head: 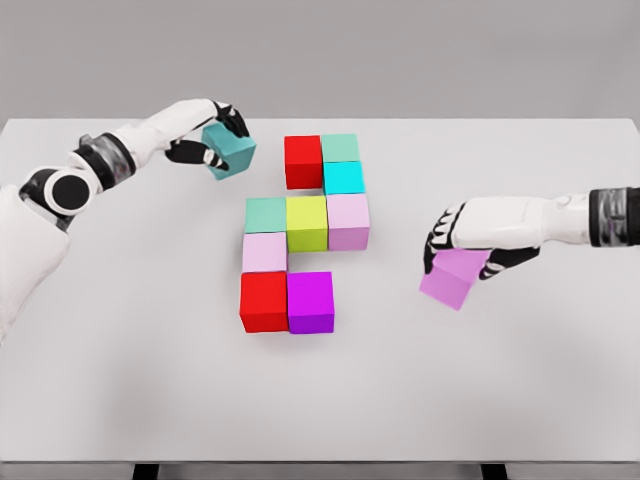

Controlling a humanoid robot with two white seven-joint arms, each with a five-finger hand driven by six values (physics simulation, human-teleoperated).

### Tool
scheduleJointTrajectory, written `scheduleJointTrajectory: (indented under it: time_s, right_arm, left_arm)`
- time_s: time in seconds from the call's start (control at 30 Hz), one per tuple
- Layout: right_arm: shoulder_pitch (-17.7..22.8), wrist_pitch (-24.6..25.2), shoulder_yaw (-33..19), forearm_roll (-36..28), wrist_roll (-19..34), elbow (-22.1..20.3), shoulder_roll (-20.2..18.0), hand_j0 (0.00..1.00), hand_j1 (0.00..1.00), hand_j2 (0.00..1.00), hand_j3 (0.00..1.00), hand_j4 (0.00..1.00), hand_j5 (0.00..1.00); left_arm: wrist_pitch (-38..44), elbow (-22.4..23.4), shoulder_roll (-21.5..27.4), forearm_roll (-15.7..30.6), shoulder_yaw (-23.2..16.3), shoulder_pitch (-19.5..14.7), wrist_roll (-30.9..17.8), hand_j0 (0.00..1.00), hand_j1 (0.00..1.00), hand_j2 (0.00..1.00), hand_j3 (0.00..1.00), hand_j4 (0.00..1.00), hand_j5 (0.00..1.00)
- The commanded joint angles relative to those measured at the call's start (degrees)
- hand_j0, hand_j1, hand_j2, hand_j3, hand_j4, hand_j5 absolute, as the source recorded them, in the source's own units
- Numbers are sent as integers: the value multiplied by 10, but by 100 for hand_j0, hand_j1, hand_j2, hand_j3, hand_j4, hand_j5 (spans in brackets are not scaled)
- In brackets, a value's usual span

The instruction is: Assemble the squares on the desktop into the number 2

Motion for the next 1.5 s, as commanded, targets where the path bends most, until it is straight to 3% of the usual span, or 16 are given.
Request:
scheduleJointTrajectory:
  time_s: [0.0,0.23,0.37,0.4,0.77,0.8,0.83,0.87,0.9,1.0,1.03,1.13,1.3,1.47]
  right_arm:
    - [0,2,5,-2,0,-5,2,54,54,54,54,54,54]
    - [-29,2,39,6,0,-6,37,54,54,54,54,54,54]
    - [-45,2,61,7,0,-7,50,54,54,54,54,54,54]
    - [-47,2,67,7,0,-7,52,54,54,54,54,54,54]
    - [-54,2,69,11,0,-9,71,54,54,54,54,54,54]
    - [-54,2,69,11,0,-9,72,54,54,54,54,54,54]
    - [-54,2,69,11,0,-10,73,55,55,55,55,55,55]
    - [-54,2,69,11,0,-13,73,54,54,54,54,54,54]
    - [-54,2,69,11,0,-13,77,54,54,54,54,54,54]
    - [-54,2,69,11,0,-13,82,55,55,55,55,55,55]
    - [-54,2,69,11,0,-13,83,54,54,54,54,54,54]
    - [-54,2,69,11,0,-13,90,55,55,55,55,55,55]
    - [-54,2,72,11,0,-13,96,54,54,54,54,54,54]
    - [-54,2,72,11,0,-12,100,55,55,55,55,55,55]
  left_arm:
    - [1,7,-11,-6,0,-1,1,50,50,50,50,50,50]
    - [1,7,-16,-6,1,-1,1,53,53,53,53,53,53]
    - [1,7,-16,-3,2,-1,1,81,81,81,81,81,81]
    - [1,7,-16,-2,2,-1,1,82,82,82,82,82,82]
    - [-3,2,4,3,5,4,2,84,84,84,84,84,84]
    - [-5,-2,14,16,8,-1,1,85,85,85,85,85,85]
    - [-4,-7,26,60,6,-9,-4,99,99,99,99,99,99]
    - [-2,-11,55,101,-1,-18,-8,100,100,100,100,100,100]
    - [-1,-8,65,107,-17,-22,-17,90,90,90,90,90,90]
    - [1,78,62,102,-48,-39,-23,52,52,52,52,52,52]
    - [3,95,62,102,-48,-40,-24,48,48,48,48,48,48]
    - [26,156,57,100,-51,-50,-25,48,48,48,48,48,48]
    - [44,184,16,57,-50,-53,-24,45,45,45,45,45,45]
    - [44,186,5,55,-50,-53,-19,45,45,45,45,45,45]
